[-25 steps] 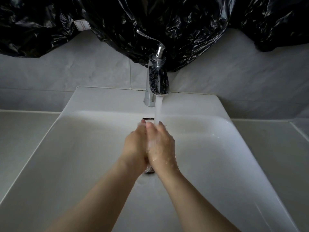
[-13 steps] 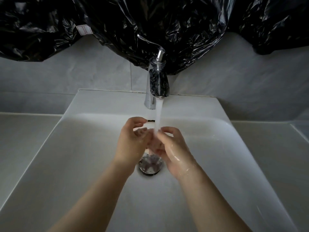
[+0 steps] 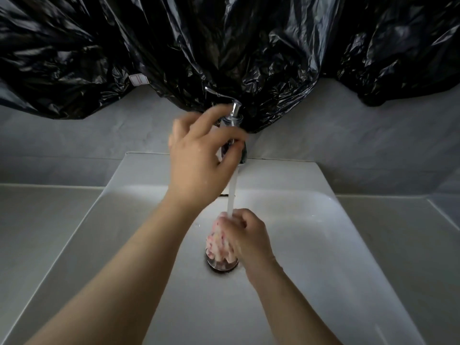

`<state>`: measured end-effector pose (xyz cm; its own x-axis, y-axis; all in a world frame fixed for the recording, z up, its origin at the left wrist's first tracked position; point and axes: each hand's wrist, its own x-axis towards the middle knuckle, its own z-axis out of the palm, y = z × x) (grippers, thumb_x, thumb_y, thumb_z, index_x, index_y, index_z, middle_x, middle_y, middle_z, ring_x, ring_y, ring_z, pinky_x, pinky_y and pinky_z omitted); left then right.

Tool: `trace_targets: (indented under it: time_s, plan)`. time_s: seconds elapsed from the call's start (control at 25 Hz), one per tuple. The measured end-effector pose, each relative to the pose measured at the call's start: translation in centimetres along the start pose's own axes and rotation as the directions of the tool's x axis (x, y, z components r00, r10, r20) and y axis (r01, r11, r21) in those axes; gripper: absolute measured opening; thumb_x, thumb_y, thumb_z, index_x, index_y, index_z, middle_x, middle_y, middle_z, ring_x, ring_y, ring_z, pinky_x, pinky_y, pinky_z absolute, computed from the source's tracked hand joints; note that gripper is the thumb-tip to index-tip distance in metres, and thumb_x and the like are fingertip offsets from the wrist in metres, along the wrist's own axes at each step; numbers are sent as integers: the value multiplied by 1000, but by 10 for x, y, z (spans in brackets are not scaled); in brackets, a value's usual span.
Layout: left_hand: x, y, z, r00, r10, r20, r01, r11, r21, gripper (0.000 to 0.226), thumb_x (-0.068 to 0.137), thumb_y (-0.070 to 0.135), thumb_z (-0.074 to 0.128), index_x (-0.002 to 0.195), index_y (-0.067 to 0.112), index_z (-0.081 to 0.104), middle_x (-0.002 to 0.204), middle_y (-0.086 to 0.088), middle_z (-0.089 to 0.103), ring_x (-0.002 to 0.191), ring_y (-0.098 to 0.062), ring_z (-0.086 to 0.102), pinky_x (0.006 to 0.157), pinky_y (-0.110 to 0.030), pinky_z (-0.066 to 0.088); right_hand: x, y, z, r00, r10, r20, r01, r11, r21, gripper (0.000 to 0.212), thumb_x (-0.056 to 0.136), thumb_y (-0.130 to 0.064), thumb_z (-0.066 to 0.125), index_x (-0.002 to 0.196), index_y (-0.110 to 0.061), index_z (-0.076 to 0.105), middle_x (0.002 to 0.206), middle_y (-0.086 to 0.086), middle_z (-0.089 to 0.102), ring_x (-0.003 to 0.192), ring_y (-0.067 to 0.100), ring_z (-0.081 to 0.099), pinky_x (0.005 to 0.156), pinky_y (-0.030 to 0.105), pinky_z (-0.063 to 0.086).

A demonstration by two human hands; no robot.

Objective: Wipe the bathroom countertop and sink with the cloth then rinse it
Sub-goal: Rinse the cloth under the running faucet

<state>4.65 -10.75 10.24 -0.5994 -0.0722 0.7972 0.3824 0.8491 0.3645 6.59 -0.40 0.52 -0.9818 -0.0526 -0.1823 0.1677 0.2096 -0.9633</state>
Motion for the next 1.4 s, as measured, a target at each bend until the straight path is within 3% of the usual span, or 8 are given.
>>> trace_targets:
  time_s: [0.16,0.4,0.6,0.72,0.88,1.16,1.28,1.4]
  plan:
    - [25,-6,2,960,-138,244,26,911,411,63,83,52,51,136,20,43,155,1,20,138,-35,19,104,-51,26,-3,1,-3,1000,-17,10,17,1000,-16,11,84,-27,65,78,-20,59,63,-11,55,66,8,55,63,22,43]
    - [7,-17,1,997,-48,56,8,829,559,49,74,48,52,108,14,61,115,-9,60,99,-39,55,79,-48,42,-2,-1,-5,999,-39,5,39,997,-74,8,85,-27,63,82,-21,60,77,-11,62,84,13,62,76,27,48]
    - [-38,-15,-6,999,-34,20,30,988,153,42,77,22,49,119,17,52,118,-6,57,106,-28,47,88,-35,35,-2,-6,-8,999,-50,-11,51,996,70,9,86,-21,63,78,-23,63,69,-10,65,70,11,63,66,25,50]
    - [-92,-15,-1,977,-49,209,88,979,-182,31,80,27,48,111,30,49,100,14,58,95,-2,51,79,-21,43,-1,-9,-11,1000,-9,17,4,964,265,12,89,-17,61,83,-7,63,62,9,66,53,23,60,48,28,46]
    - [-112,-22,6,687,-160,709,565,731,-383,65,65,32,75,120,43,42,110,22,61,102,3,57,81,-17,49,8,-7,-15,998,65,10,-64,914,401,12,89,-17,63,82,-8,67,79,10,70,74,22,67,71,34,54]
    - [-108,-38,15,382,-531,756,903,388,-184,32,62,10,73,90,9,57,69,-3,59,58,-12,56,59,-35,50,5,-4,-12,969,-100,226,97,995,25,9,86,-13,64,88,-22,66,97,0,67,81,3,61,63,12,49]
    - [-108,-38,10,337,-491,804,933,292,-212,32,55,10,61,86,9,56,80,-9,63,77,-19,61,83,-42,52,3,-4,-12,975,-98,201,99,995,5,12,84,-12,68,90,-23,69,89,-2,68,74,1,62,66,17,52]
    - [-104,-32,4,342,-287,895,939,141,-313,34,60,-1,54,89,13,66,75,-7,62,75,-14,64,72,-32,53,2,-2,-8,989,-80,128,69,994,88,12,83,-16,69,88,-26,64,89,-2,67,81,9,65,63,20,53]
